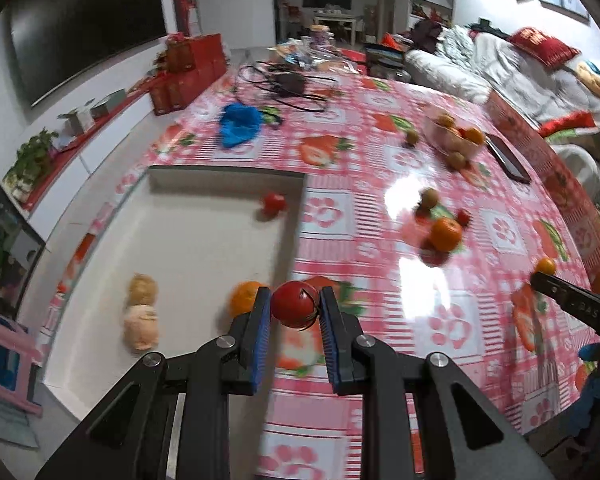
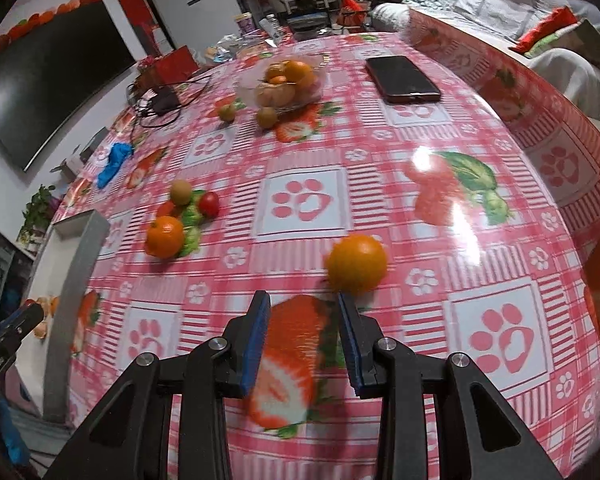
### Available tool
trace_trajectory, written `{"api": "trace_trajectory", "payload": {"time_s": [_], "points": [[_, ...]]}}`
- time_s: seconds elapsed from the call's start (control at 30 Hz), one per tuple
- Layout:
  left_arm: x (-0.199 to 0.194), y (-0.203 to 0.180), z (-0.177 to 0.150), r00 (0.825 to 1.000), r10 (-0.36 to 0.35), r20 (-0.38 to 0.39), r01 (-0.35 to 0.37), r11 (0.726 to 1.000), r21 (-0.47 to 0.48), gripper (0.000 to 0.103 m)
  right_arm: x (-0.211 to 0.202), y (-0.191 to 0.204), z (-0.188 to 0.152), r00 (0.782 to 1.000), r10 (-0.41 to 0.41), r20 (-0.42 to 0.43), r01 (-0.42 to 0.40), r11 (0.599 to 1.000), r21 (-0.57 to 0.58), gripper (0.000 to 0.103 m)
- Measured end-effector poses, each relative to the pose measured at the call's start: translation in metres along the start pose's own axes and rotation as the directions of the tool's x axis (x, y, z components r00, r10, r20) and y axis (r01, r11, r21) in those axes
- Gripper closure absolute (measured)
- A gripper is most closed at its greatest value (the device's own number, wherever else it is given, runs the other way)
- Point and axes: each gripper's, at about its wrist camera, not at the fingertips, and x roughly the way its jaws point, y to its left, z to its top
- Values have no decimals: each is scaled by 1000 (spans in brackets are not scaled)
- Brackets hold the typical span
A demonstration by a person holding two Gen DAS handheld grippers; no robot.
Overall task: Organize fruits
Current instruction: 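Carry the red tomato and the mandarin over the white tray with both grippers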
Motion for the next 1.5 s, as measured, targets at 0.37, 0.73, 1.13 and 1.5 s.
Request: {"api": "trace_trajectory", "payload": {"time_s": [0.37,0.73,1.13,1.5], "points": [[4,60,-8,1000,15,-13,-16,994,-106,77,-1,0,19,978,-190,86,194,980,-37,27],[11,65,-13,999,-5,-35,0,992,-124,77,17,-18,24,940,-331,87,339,936,-99,27],[18,61,-11,998,6,-55,-12,994,-113,77,25,-55,24,955,-294,30,294,956,-5,65],[19,67,-6,999,0,-53,-6,993,-119,77,13,-29,28,988,-154,20,154,988,-2,65]]}}
